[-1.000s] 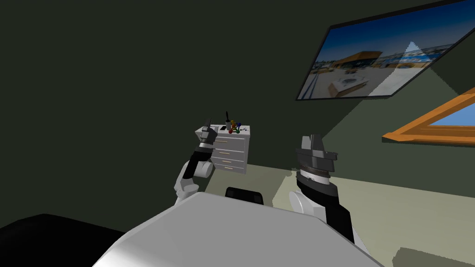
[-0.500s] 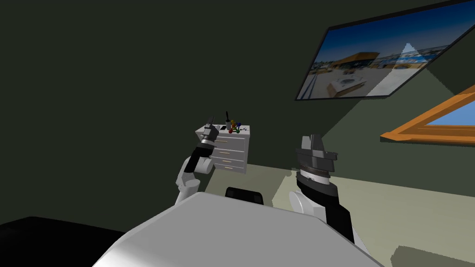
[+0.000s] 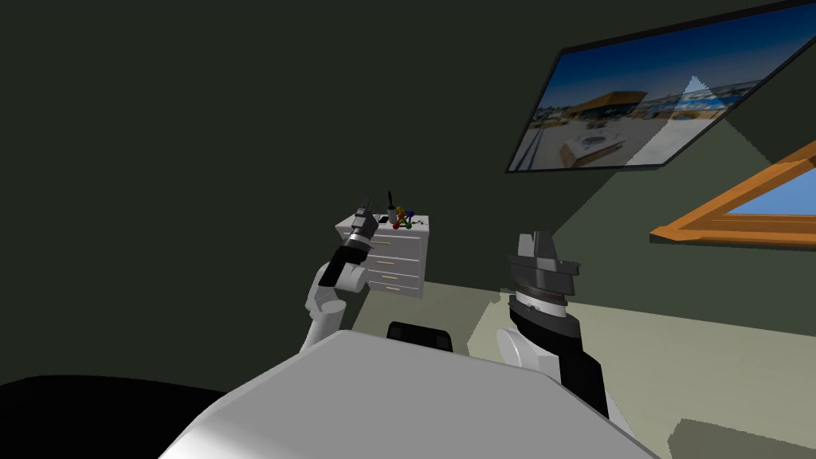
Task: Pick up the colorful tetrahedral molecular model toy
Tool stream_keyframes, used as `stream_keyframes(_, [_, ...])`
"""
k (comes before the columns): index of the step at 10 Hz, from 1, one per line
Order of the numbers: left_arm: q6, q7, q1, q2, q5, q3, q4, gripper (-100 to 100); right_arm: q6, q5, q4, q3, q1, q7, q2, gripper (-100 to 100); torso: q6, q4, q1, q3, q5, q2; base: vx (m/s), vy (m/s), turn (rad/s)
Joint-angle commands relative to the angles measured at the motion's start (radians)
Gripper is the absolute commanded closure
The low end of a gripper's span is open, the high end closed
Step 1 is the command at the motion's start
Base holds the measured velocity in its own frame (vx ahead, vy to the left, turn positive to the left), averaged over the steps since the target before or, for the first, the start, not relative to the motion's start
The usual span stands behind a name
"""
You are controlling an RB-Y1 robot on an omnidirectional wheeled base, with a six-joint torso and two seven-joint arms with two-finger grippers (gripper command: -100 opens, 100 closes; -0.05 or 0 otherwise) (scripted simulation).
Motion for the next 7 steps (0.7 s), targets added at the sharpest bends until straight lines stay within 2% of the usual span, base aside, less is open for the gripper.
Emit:
stream_keyframes(1, [0.039,0.002,-0.003,0.0,-0.001,-0.001,0.0,-100,0.0,0.0,0.0,0.0,0.0,0.0,0.0,0,0.0,0.0,0.0,0.0,0.0,0.0,0.0,0.0,0.0])
stream_keyframes(2, [0.076,0.011,-0.047,0.006,-0.003,0.001,-0.001,-100,0.0,0.0,0.0,0.0,0.0,0.0,0.0,0,0.0,0.0,0.0,0.0,0.0,0.0,0.0,0.004,-0.021])
stream_keyframes(4, [0.124,0.011,-0.047,0.006,-0.003,0.001,-0.001,-100,0.0,0.0,0.0,0.0,0.0,0.0,0.0,0,0.0,0.0,0.0,0.0,0.0,0.0,0.001,0.003,-0.008])
stream_keyframes(5, [0.15,0.02,-0.091,0.012,-0.005,0.004,-0.001,-100,0.0,0.0,0.0,0.0,0.0,0.0,0.0,0,0.0,0.0,0.0,0.0,0.0,0.0,0.005,0.005,-0.03])
stream_keyframes(7, [0.209,0.02,-0.091,0.012,-0.005,0.004,-0.001,-100,0.0,0.0,0.0,0.0,0.0,0.0,0.0,0,0.0,0.0,0.0,0.0,0.0,-0.001,0.003,0.004,-0.008])
